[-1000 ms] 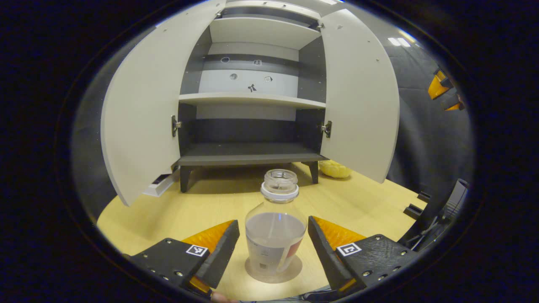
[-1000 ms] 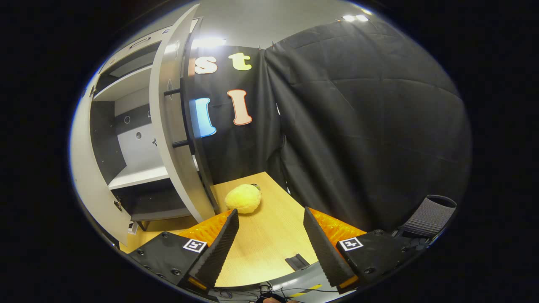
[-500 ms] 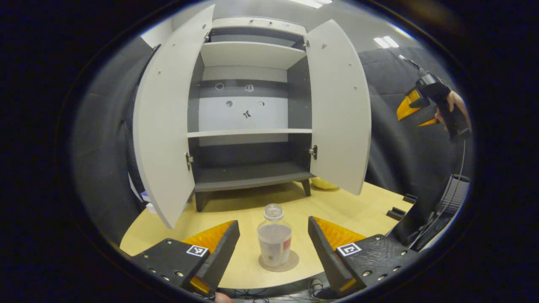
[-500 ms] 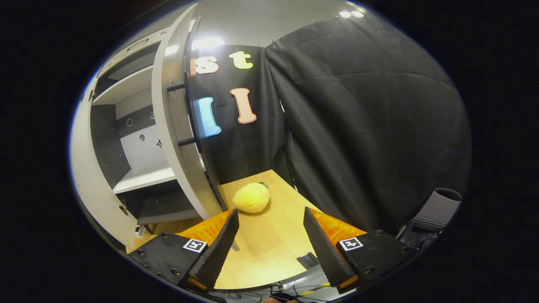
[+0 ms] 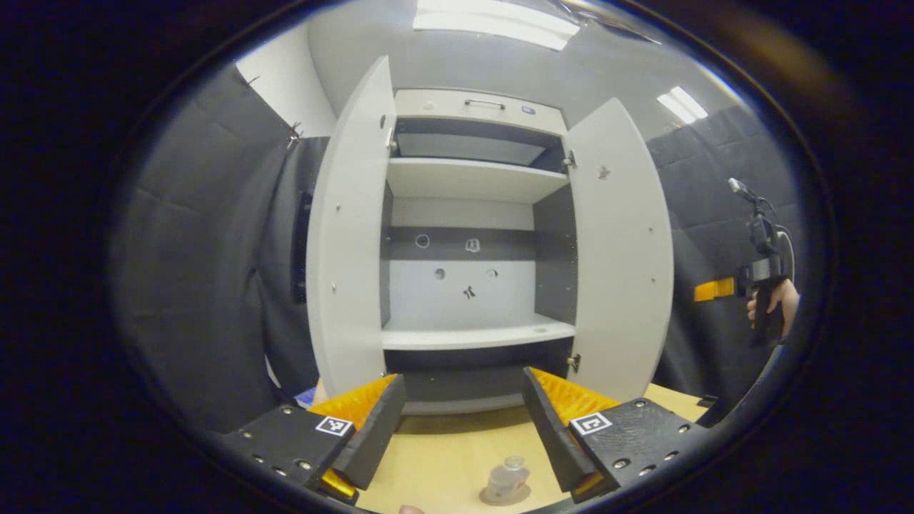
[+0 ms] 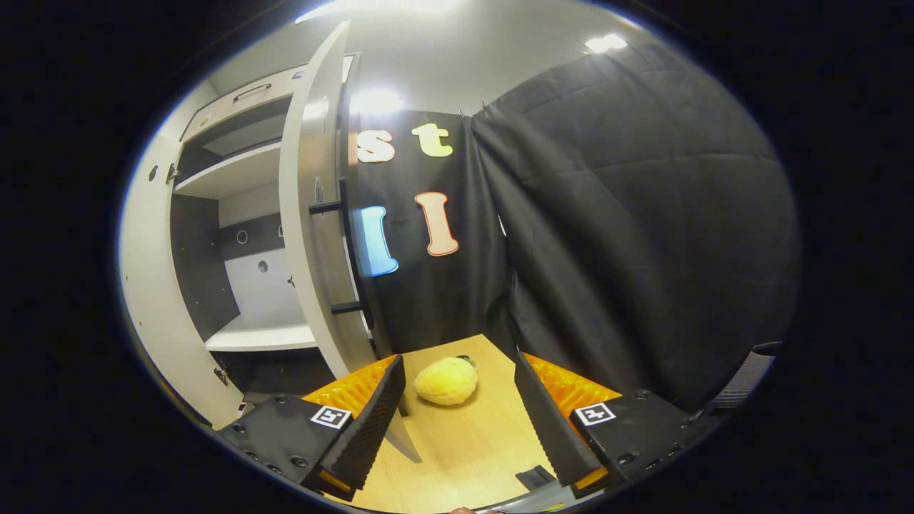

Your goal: Grasp the bottle in the cabinet with the left hand and place it on the coaster, then close the right door with the right hand and the left door with the left hand.

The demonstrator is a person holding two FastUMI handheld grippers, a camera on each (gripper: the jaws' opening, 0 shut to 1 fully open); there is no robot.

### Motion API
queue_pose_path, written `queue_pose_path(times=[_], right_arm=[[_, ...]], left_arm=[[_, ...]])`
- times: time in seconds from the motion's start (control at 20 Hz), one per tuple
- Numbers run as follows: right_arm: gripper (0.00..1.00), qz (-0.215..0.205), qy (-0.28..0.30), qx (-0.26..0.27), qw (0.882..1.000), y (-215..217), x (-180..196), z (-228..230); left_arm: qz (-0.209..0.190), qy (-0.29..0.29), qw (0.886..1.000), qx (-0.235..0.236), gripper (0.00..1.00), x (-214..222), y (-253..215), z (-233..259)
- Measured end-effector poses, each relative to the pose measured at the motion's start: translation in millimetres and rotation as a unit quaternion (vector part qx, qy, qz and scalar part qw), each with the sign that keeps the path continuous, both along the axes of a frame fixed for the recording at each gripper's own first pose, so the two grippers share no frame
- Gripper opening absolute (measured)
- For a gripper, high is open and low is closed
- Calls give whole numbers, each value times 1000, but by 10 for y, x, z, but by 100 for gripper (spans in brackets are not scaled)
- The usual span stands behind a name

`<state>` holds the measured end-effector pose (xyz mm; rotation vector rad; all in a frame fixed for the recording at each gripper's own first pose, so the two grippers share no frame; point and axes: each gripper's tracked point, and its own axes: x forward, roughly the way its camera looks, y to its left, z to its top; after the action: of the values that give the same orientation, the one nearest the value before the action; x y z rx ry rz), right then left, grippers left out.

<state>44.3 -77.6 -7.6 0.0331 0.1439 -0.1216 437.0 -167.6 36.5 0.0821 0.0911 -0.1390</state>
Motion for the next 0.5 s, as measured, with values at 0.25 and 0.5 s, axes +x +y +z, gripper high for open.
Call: queue_pose_path(times=[0.25,0.5], right_arm=[[98,25,-64,-30,997,-52,198,446],[98,53,-90,-35,994,-141,437,734]], left_arm=[[18,-6,999,31,99,329,7,480],[27,33,999,-5,94,580,-188,612]])
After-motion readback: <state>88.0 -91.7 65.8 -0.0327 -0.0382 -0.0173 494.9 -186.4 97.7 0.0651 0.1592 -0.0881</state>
